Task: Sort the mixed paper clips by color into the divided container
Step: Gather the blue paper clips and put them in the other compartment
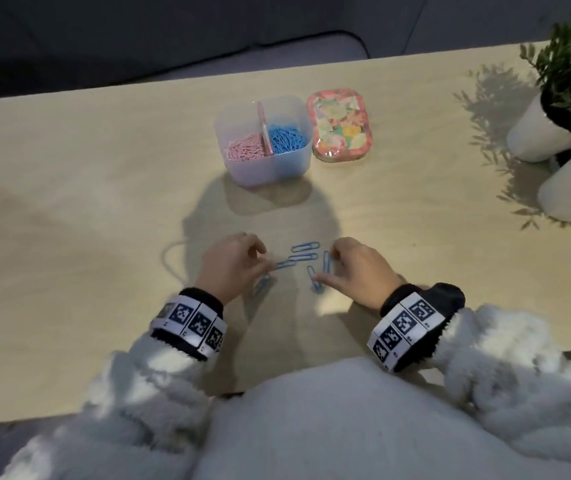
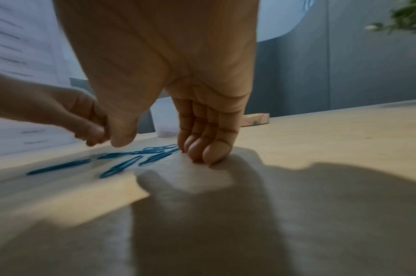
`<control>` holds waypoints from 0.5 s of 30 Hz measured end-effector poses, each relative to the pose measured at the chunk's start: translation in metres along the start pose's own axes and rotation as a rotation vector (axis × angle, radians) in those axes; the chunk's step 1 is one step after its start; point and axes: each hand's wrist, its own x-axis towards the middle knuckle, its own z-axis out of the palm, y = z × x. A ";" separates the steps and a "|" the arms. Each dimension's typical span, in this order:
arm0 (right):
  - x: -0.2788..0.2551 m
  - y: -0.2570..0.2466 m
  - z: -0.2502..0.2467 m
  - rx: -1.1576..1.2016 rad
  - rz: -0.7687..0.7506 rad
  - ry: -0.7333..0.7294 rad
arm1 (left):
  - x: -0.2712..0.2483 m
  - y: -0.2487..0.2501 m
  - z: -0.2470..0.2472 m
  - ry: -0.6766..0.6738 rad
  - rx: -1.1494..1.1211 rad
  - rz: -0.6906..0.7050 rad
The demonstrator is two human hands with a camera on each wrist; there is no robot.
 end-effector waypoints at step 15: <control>0.010 -0.024 0.010 -0.011 0.013 -0.164 | -0.011 0.002 0.026 -0.081 0.012 0.154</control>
